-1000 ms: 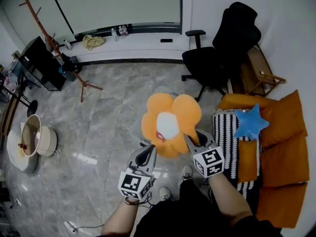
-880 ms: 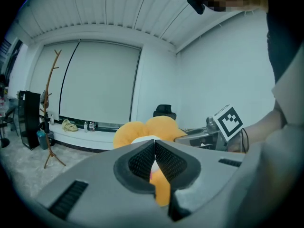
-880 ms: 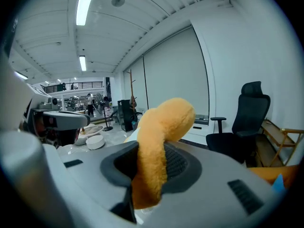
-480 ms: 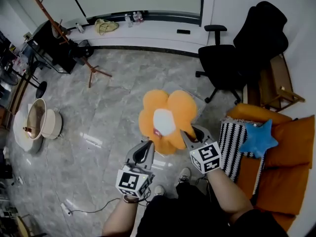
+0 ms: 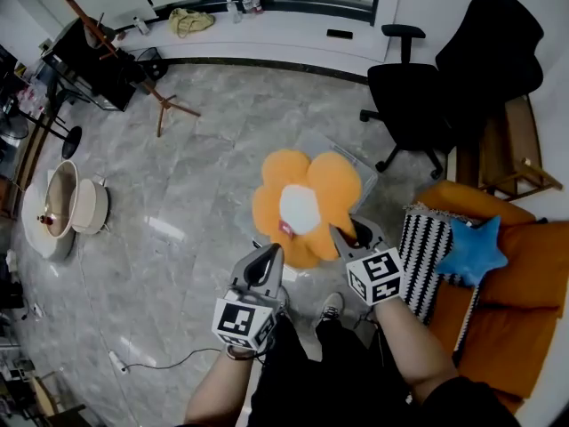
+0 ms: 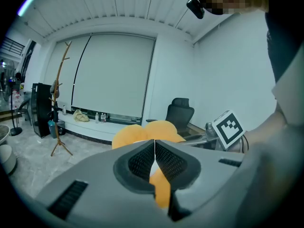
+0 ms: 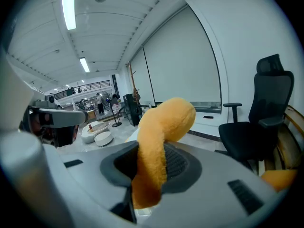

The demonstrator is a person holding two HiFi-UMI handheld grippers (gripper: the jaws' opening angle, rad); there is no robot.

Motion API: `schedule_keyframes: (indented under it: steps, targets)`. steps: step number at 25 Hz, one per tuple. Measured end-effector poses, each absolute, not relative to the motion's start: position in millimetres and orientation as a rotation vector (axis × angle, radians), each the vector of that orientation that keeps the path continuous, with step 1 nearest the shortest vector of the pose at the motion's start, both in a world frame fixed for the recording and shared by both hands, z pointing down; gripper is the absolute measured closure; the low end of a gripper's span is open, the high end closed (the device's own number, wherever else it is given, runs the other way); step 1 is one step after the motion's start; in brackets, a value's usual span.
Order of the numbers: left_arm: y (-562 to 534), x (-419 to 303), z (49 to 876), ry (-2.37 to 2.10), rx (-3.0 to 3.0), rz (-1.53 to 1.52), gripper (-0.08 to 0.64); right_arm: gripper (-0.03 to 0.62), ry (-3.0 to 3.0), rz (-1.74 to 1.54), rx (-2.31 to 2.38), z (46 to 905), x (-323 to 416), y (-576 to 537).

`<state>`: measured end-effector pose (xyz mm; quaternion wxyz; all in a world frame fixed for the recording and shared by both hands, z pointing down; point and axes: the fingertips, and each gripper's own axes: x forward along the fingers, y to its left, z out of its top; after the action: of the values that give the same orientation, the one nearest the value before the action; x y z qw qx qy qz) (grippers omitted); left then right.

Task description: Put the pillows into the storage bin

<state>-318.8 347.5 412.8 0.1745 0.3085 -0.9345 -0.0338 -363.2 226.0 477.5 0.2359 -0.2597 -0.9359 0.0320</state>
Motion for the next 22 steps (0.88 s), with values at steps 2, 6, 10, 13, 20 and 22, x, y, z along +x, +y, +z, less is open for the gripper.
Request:
schedule_keyframes:
  steps: [2,6,10,13,20,22]
  targets:
    - [351,-325,425,-2.634,0.883,-0.108,0.552,0.482,-2.557,0.101,-0.687,490,-369,229]
    - [356,-338,457,-2.592,0.927,-0.124,0.552,0.482,-2.531,0.145,-0.624,523,-377,235]
    - [366,-352,493,-2.544,0.971,-0.13,0.552,0.482,-2.505,0.171,-0.562,564,-388,248]
    - [373,-362,530,-2.507,0.996,-0.144,0.552,0.482,-2.475,0.192,-0.519,606,-397,258]
    - [381,-362,633,-2.395,1.022,-0.188,0.551,0.482,-2.384,0.222,-0.445,718,-403,275]
    - [385,-357,661,-2.362,1.01,-0.203,0.549,0.482,-2.353,0.227,-0.436,751,-401,280]
